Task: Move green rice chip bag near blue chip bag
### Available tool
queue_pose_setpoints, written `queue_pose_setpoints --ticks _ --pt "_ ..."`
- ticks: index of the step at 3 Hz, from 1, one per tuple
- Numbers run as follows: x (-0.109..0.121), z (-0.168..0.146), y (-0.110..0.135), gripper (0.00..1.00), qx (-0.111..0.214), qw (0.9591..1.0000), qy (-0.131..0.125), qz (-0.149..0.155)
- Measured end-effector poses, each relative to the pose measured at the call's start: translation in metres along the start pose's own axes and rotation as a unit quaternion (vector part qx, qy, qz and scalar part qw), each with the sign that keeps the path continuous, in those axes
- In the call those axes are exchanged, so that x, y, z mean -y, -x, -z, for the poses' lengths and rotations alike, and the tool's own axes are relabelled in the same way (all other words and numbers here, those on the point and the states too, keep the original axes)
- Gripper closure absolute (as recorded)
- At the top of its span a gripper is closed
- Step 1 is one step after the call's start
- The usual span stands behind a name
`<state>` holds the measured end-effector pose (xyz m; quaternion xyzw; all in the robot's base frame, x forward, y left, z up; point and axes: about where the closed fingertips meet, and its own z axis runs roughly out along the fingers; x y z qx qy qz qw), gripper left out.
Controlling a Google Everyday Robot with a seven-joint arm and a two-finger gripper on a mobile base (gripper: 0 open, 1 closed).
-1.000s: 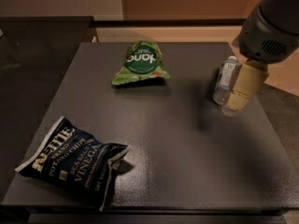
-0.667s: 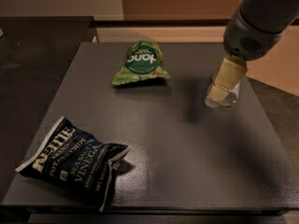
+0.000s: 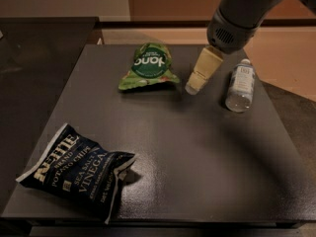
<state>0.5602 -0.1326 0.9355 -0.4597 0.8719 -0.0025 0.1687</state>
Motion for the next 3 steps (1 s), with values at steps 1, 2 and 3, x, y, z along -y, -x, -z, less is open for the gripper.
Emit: queue_pose_setpoints --ticks 1,2,3 --pt "0.012 -0.018 0.021 0.0 0.001 0.9986 0.002 -0.053" --pt "0.019 -0.035 0.047 0.0 0.005 0.9944 -0.002 -0.105" --pt "0.021 -0.054 0.073 0.0 0.006 0.9894 0.003 -0.145"
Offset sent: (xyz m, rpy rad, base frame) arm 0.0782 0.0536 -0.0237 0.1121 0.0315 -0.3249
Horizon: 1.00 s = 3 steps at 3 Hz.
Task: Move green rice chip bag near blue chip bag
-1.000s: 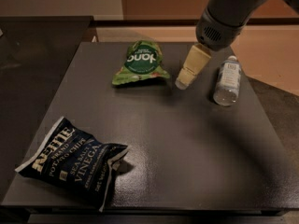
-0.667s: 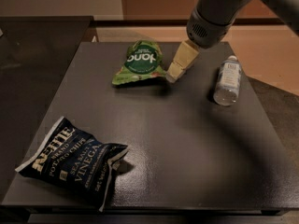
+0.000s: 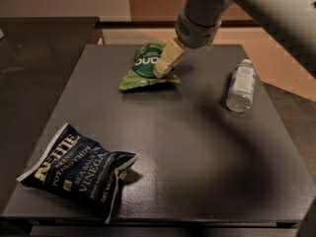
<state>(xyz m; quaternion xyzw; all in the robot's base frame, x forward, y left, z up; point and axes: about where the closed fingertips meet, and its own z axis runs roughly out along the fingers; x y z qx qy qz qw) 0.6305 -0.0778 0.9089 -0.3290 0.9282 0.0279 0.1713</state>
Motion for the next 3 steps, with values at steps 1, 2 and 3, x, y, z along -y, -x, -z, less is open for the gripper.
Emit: queue_pose_setpoints --ticks 1,2,3 --pt "-0.003 -0.012 0.014 0.0 0.0 0.9997 0.003 -0.023" --pt "-0.009 -0.023 0.027 0.0 0.001 0.9994 0.0 -0.035" --pt "-0.024 -0.042 0.056 0.0 0.001 0.997 -0.021 -0.074"
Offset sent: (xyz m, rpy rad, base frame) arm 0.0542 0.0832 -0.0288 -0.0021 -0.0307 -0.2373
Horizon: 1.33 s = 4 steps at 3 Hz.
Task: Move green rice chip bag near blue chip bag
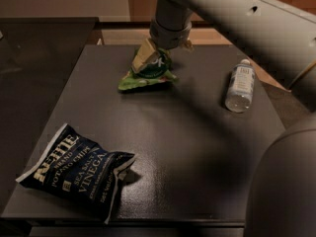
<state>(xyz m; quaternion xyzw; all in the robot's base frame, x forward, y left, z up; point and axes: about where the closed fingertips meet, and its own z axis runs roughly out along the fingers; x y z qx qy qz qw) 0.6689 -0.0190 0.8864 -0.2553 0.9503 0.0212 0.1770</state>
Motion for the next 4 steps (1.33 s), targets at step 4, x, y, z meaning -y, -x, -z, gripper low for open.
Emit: queue_pose_setpoints --ticks 4 --pt "-0.016 -0.018 0.009 0.0 -0.034 0.999 -0.016 -0.024"
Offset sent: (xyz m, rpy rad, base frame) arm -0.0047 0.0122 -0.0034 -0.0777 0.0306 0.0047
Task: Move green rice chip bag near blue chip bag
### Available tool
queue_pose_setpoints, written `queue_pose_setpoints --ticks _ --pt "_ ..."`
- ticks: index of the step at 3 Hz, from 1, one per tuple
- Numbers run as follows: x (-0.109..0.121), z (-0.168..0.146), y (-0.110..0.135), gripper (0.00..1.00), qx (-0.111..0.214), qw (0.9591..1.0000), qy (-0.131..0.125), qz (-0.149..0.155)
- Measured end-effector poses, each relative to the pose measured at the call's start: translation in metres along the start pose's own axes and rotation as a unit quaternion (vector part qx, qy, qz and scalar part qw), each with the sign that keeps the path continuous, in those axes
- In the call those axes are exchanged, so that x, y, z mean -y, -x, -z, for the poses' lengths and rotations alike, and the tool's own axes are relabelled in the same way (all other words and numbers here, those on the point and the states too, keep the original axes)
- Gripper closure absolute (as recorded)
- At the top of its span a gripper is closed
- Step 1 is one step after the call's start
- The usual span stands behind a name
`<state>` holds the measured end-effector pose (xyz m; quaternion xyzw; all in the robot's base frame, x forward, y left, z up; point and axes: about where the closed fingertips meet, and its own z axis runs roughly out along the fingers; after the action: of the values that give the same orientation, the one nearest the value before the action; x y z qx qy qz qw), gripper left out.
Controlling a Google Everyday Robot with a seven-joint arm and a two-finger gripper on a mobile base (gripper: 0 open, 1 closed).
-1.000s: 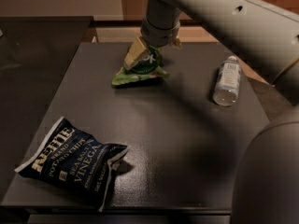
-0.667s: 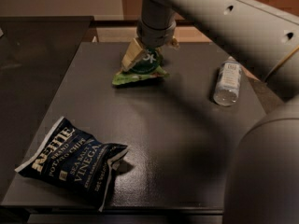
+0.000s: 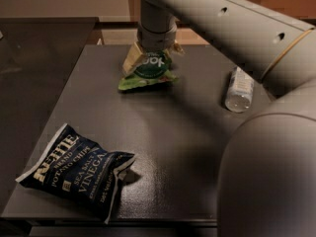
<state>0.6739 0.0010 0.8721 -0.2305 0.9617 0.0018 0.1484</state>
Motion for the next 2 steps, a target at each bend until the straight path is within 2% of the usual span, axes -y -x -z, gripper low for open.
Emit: queue_pose_setpoints --ticks 2 --pt "0.001 -0.0148 0.0137 0.0 -0.016 0.9982 0.011 -0.057"
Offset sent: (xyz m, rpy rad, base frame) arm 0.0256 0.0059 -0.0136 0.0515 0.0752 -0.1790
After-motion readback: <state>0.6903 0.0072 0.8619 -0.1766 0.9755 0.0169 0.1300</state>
